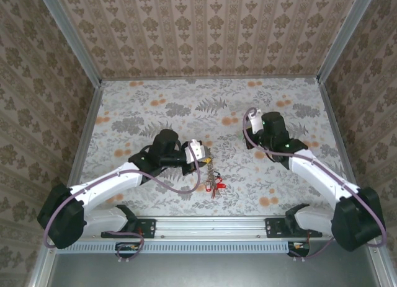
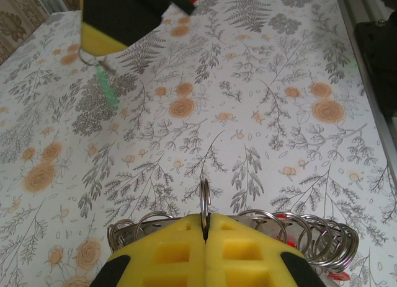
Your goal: Put the keys on the keyring
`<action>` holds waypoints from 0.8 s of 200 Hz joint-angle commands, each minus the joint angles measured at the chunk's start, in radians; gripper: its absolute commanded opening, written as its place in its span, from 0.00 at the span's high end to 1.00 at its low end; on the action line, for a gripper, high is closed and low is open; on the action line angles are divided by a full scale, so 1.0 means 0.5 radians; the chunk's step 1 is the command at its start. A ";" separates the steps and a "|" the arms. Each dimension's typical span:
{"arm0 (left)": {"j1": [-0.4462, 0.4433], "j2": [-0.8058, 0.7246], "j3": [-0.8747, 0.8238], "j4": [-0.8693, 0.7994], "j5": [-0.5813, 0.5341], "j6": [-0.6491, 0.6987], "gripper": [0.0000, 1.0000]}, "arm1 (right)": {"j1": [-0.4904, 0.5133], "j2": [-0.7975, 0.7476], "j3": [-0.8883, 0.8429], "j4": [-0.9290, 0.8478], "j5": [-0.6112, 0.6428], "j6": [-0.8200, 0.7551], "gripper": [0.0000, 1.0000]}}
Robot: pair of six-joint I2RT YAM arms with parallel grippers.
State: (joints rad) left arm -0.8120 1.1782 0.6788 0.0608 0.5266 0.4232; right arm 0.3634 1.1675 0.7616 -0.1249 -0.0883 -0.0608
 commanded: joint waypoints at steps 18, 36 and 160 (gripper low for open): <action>-0.059 0.010 0.099 -0.050 -0.092 0.154 1.00 | 0.124 -0.333 -0.108 -0.260 -0.488 -0.737 1.00; -0.079 0.035 0.104 -0.050 -0.123 0.160 1.00 | 0.203 -0.479 -0.215 -0.250 -0.684 -0.915 1.00; -0.207 0.211 0.161 0.027 -0.225 0.107 1.00 | 0.528 -0.313 -0.271 0.082 -0.783 -0.578 1.00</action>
State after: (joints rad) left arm -0.9077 1.2732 0.7246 0.0498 0.4225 0.4793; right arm 0.6182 1.0100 0.6468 -0.1673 -0.4862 -0.4305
